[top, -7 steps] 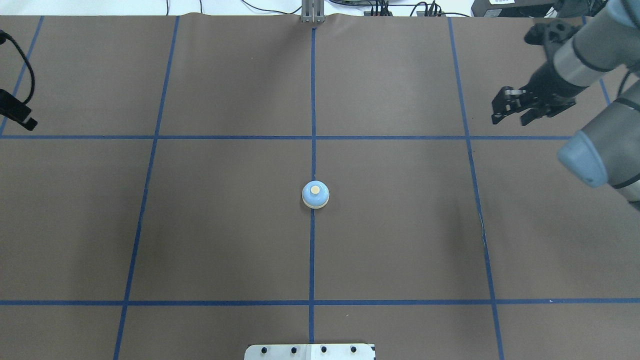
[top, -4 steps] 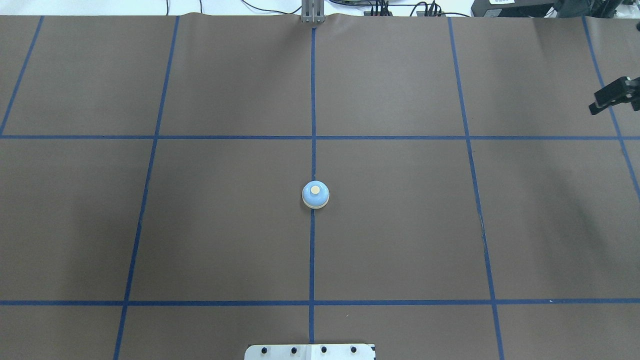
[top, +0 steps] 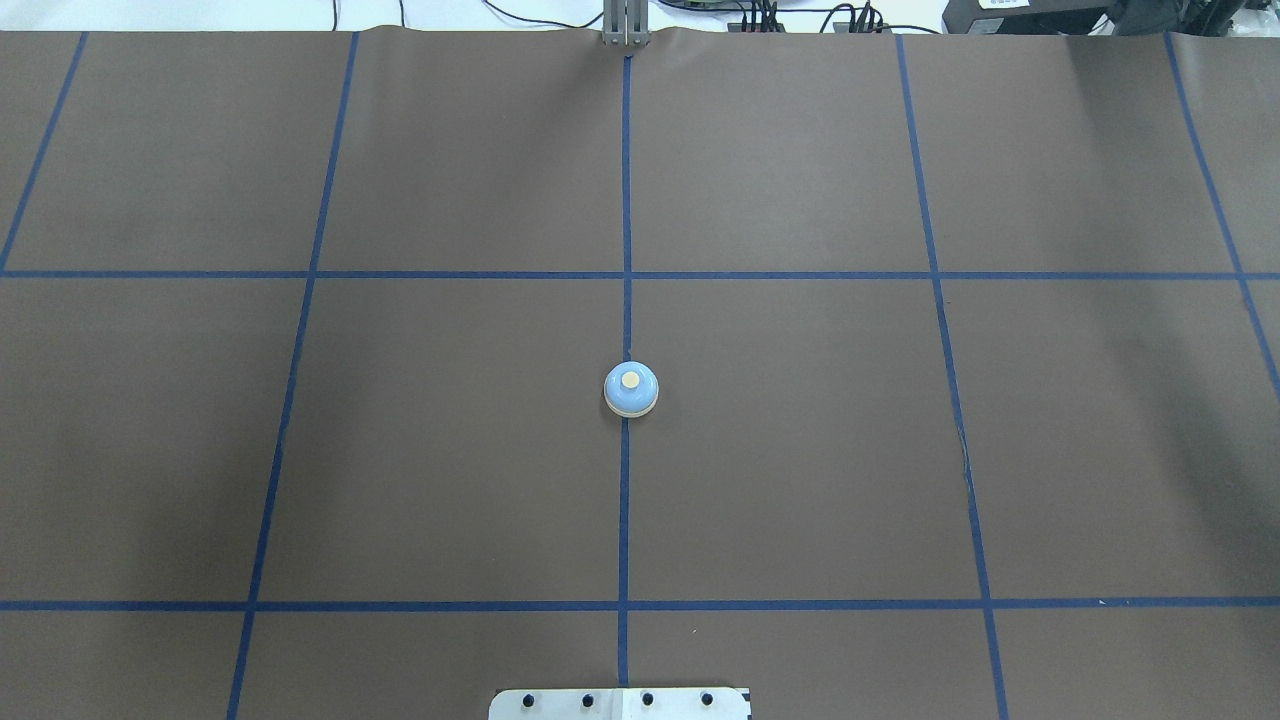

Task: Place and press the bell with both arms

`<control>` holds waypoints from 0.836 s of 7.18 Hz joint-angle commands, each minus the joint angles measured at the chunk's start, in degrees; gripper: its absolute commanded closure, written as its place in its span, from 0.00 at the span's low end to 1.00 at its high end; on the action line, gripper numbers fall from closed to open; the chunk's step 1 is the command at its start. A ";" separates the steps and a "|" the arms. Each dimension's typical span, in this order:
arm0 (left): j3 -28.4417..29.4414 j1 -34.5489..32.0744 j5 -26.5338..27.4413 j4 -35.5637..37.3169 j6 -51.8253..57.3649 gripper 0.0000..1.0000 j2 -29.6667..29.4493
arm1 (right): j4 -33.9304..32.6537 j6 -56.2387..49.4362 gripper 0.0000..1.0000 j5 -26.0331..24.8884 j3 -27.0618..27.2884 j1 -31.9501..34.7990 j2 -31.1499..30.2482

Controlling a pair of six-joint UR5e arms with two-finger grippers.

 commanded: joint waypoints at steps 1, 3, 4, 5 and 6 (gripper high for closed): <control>-0.10 -0.89 0.21 0.07 -0.64 0.01 1.92 | 0.31 -0.85 0.00 0.95 -0.48 1.88 -1.14; -0.18 -1.15 0.22 0.15 -1.61 0.00 2.02 | 0.40 -1.02 0.00 0.51 -0.48 1.88 -1.67; -0.97 -1.32 0.22 -0.02 -2.14 0.00 2.80 | 0.40 -1.11 0.00 0.33 -0.39 1.88 -1.41; -0.63 -1.24 0.39 0.07 -2.23 0.00 2.63 | 0.31 -1.11 0.00 0.33 -0.39 1.88 -1.23; -0.80 -1.24 0.22 0.07 -2.32 0.00 2.37 | 0.31 -1.02 0.00 0.42 -0.39 1.88 -1.58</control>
